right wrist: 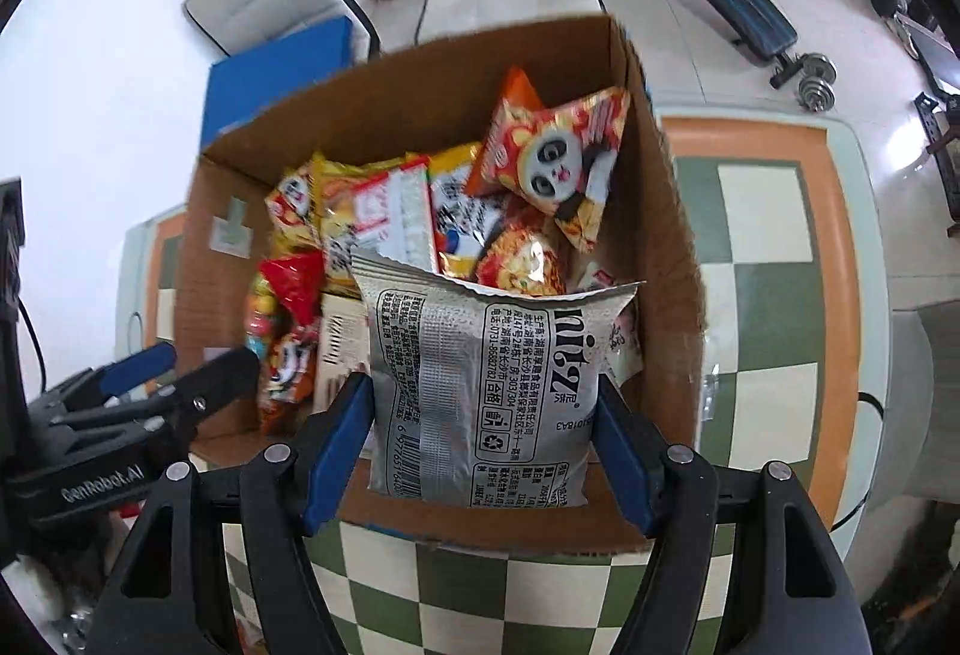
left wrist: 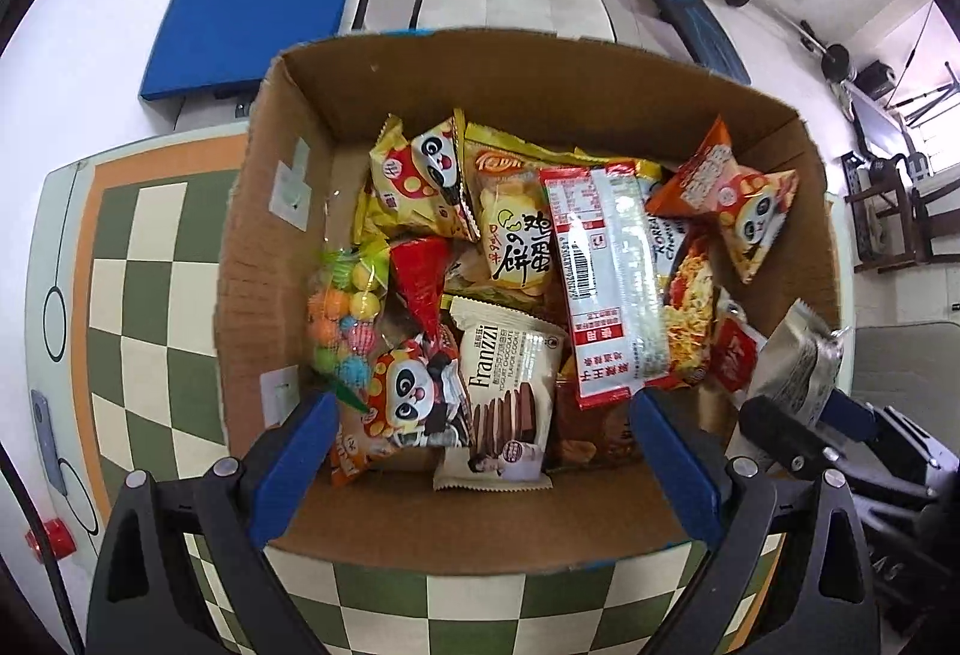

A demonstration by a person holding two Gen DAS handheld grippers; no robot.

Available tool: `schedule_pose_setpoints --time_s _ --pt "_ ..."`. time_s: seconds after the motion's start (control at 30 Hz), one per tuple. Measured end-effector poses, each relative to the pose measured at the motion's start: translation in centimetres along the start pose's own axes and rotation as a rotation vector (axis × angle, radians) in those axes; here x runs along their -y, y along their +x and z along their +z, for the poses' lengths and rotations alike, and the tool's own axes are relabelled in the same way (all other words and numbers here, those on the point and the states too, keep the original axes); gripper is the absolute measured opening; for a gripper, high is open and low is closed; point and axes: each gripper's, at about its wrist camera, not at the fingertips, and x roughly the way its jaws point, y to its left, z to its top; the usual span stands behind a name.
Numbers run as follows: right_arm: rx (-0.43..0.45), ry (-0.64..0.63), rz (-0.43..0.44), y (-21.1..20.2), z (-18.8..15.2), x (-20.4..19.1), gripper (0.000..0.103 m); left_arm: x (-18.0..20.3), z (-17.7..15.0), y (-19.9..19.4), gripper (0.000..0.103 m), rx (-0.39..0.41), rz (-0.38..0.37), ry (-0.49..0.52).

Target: Organize snacks

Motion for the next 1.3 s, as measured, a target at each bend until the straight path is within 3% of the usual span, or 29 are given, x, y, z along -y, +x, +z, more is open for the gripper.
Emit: schedule_pose_setpoints --time_s 0.27,0.7,1.0,1.3 --pt "-0.065 -0.006 -0.042 3.2 -0.7 0.3 0.074 0.2 0.2 2.1 0.100 -0.041 -0.004 0.006" --pt "-0.107 -0.004 -0.080 4.0 -1.0 0.6 0.079 -0.5 -0.7 2.5 0.100 -0.061 -0.016 -0.010" --pt "-0.102 0.012 -0.098 2.9 -1.8 1.0 0.091 -0.7 -1.6 0.8 0.100 -0.030 -0.003 -0.002" --pt "-0.031 0.004 -0.111 -0.9 -3.0 0.4 0.093 -0.8 -3.1 -3.6 0.100 0.049 0.007 0.001"
